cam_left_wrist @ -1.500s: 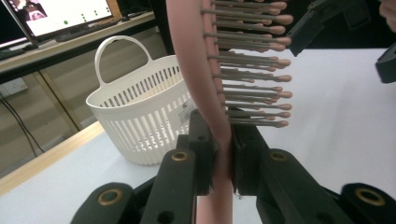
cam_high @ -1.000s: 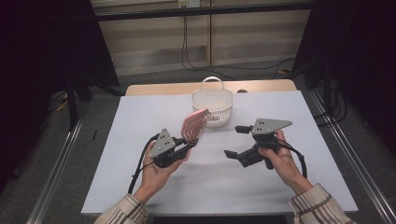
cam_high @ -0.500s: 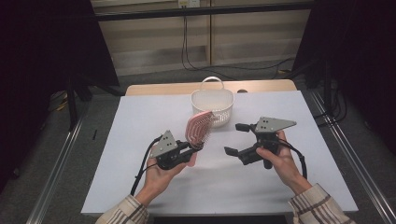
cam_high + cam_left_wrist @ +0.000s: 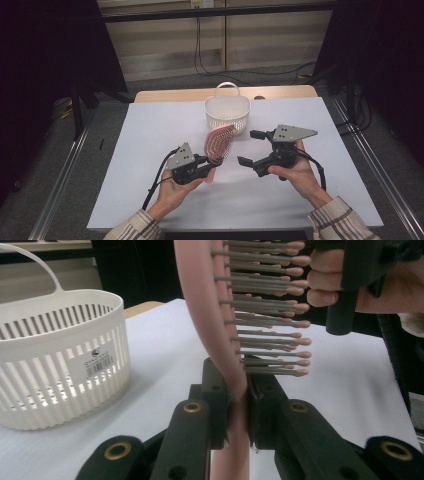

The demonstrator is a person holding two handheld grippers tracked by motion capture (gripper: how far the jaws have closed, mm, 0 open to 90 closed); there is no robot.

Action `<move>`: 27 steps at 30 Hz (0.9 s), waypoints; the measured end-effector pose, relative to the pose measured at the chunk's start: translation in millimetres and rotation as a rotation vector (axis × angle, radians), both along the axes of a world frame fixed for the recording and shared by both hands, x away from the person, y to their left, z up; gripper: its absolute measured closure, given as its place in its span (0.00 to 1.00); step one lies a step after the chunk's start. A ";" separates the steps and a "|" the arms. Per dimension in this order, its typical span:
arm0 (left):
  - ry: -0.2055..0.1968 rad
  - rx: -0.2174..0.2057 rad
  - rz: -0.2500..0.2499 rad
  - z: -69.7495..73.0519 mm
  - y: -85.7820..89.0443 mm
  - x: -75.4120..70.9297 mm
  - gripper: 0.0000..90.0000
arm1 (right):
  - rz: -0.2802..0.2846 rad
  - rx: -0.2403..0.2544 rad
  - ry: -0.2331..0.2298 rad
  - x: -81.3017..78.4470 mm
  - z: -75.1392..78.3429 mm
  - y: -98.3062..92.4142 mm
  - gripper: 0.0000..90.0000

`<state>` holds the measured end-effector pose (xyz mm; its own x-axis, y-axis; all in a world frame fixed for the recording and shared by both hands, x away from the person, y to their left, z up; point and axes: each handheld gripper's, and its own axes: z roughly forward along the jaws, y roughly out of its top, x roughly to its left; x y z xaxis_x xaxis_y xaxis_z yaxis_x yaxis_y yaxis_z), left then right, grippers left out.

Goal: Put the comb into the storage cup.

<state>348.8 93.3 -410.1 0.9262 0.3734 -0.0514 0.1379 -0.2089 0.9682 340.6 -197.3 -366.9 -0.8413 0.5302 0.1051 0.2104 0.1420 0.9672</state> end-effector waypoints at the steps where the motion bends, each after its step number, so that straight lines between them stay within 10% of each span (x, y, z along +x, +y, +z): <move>1: 0.002 -0.002 -0.004 -0.1 -0.6 -0.1 0.90 | -0.003 0.004 -0.005 -0.5 1.1 0.5 0.03; 27: -0.026 -0.027 -0.062 7.2 -21.8 3.8 0.90 | 0.079 0.087 -0.093 5.6 32.1 15.8 0.03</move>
<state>352.6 71.5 -402.9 0.9488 0.3137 -0.0365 0.1004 -0.1900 0.9766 346.3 -181.5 -334.8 -0.8885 0.4538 0.0676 0.1111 0.0698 0.9914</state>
